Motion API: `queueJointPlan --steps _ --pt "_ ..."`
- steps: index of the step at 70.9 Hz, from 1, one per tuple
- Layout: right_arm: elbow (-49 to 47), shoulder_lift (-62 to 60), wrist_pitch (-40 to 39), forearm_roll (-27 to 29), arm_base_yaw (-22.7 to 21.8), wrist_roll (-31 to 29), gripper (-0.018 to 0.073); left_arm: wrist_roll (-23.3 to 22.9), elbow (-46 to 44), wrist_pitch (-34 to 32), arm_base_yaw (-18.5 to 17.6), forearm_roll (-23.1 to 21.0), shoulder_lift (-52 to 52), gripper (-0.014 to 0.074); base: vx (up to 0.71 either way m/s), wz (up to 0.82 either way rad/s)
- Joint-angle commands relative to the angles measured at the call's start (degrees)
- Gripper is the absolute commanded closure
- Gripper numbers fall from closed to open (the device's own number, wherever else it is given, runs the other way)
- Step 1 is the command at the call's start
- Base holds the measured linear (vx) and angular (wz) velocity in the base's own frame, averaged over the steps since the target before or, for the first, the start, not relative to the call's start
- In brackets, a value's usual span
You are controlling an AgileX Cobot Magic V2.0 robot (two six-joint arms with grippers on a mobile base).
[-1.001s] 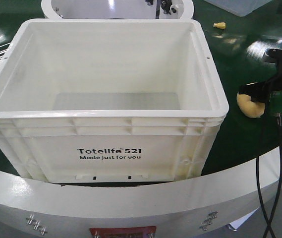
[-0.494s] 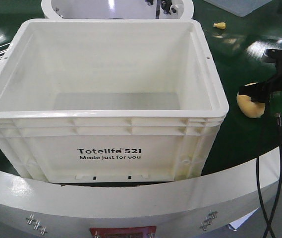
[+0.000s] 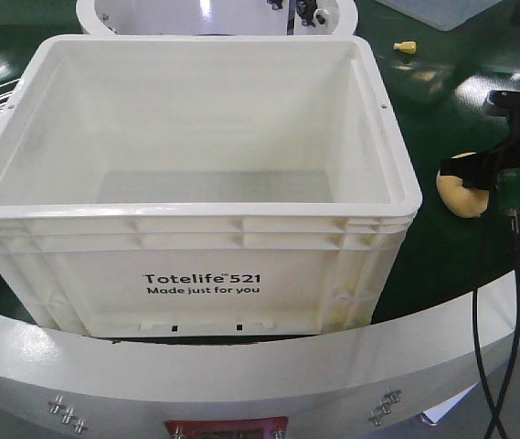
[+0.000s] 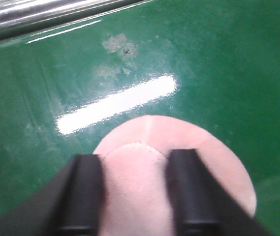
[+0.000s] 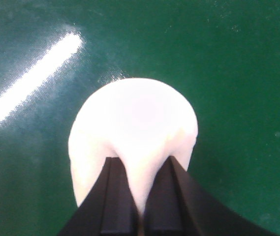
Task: Place moving items into box and shelve
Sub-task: 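Lower both grippers onto the plush balls and close on them, then lift both balls and carry them over the white crate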
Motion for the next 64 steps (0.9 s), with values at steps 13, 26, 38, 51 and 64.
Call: queueJointPlan --steps 13,26,38,51,64 --pt "-1.4 -2.2 -1.4 -0.4 -0.3 -0.6 0.0566 -0.1 -1.1 0.1 0.0 -0.1 -1.5 0.0605 0.00 0.00" --pt "-1.4 -2.2 -2.4 -0.4 -0.3 -1.0 0.0566 -0.1 -1.1 -1.1 0.0 -0.1 -2.0 0.0603 0.00 0.00" --pt "-1.4 -2.7 -4.3 -0.3 -0.3 -1.7 0.0566 -0.1 -1.1 -2.3 0.0 -0.1 -4.5 0.0603 0.00 0.00" --pt "-1.4 -5.1 -7.3 -0.3 -0.3 -1.7 0.0566 -0.1 -1.1 -3.7 -0.1 -0.1 -7.9 0.0603 0.00 0.00" --pt "-1.4 -8.1 -9.1 -0.4 -0.3 -2.3 0.0566 -0.1 -1.1 -5.4 -0.2 -0.1 -11.7 0.0603 0.00 0.00"
